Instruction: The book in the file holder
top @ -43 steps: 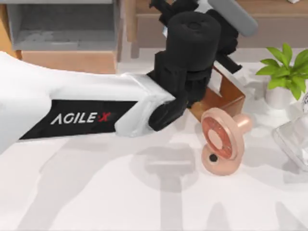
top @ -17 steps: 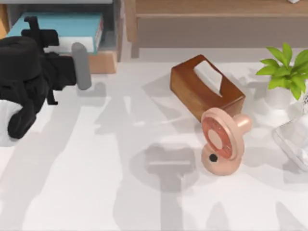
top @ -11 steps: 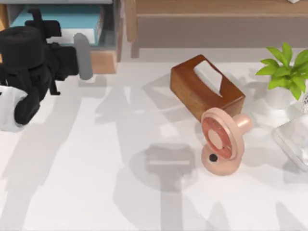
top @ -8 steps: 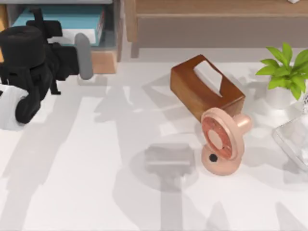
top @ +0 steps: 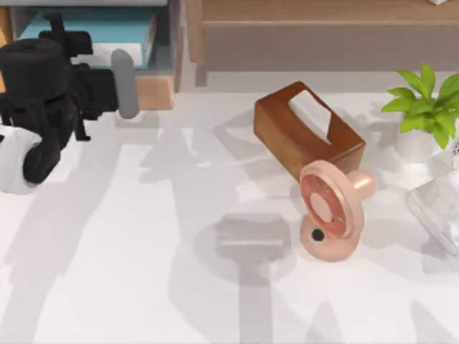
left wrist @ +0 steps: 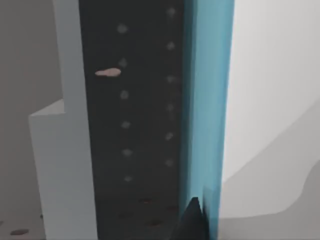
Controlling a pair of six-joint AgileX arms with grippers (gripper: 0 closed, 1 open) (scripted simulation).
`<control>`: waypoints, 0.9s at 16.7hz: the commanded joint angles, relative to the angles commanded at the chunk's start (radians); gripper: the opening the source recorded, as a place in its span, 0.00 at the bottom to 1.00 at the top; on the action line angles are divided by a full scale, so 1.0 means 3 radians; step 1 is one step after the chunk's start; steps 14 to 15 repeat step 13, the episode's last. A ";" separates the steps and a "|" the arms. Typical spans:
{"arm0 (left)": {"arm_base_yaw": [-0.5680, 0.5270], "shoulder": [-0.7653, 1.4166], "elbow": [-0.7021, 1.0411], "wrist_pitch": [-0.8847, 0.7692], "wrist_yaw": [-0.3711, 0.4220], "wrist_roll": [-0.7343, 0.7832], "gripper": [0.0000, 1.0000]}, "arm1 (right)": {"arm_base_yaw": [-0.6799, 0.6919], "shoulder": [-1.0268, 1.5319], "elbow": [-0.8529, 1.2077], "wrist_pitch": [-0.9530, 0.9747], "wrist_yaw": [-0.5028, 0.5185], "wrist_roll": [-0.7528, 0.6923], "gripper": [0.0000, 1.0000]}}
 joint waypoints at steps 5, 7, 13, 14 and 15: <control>0.0000 0.0000 0.0000 0.0000 0.0000 0.0000 0.83 | 0.0000 0.0000 0.0000 0.0000 0.0000 0.0000 1.00; 0.0000 0.0000 0.0000 0.0000 0.0000 0.0000 0.98 | 0.0000 0.0000 0.0000 0.0000 0.0000 0.0000 1.00; 0.0000 0.0000 0.0000 0.0000 0.0000 0.0000 1.00 | 0.0000 0.0000 0.0000 0.0000 0.0000 0.0000 1.00; 0.0000 0.0000 0.0000 0.0000 0.0000 0.0000 1.00 | 0.0000 0.0000 0.0000 0.0000 0.0000 0.0000 1.00; 0.0000 0.0000 0.0000 0.0000 0.0000 0.0000 1.00 | 0.0000 0.0000 0.0000 0.0000 0.0000 0.0000 1.00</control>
